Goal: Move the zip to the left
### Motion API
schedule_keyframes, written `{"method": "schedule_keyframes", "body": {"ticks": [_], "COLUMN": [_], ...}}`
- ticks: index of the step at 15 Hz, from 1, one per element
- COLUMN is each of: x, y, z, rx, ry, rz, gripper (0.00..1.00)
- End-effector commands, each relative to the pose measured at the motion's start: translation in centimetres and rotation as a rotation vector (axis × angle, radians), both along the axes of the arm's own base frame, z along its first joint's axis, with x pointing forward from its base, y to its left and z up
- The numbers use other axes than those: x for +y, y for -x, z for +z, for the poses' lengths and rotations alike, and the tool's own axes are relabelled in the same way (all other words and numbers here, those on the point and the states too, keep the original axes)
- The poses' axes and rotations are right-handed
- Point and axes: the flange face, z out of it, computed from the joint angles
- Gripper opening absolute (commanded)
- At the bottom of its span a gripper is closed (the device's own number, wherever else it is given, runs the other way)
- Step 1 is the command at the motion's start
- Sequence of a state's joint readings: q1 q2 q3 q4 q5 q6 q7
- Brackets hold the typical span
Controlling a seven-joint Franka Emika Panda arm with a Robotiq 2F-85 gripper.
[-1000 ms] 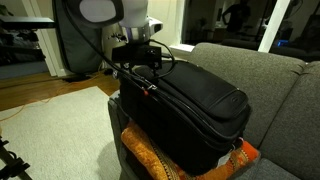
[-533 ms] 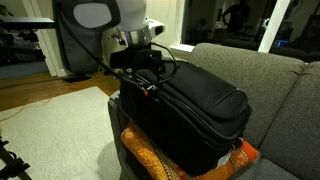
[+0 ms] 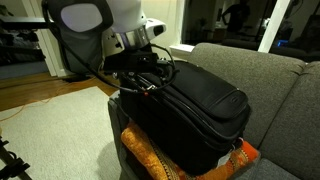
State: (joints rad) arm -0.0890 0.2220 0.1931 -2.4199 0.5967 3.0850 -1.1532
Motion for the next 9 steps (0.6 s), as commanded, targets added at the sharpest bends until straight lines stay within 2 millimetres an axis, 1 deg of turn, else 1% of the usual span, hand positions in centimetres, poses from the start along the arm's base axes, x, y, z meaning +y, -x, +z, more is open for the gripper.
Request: {"method": "schedule_keyframes", "body": {"ticks": [1, 9], "x": [-0.1, 0.49], "y": [1.55, 1.11], "z": [0.37, 0.24], "rx": [-0.018, -0.043], "ry": [0.008, -0.003], "rz": [-0.062, -0.104], "gripper": [1.0, 1.0]}}
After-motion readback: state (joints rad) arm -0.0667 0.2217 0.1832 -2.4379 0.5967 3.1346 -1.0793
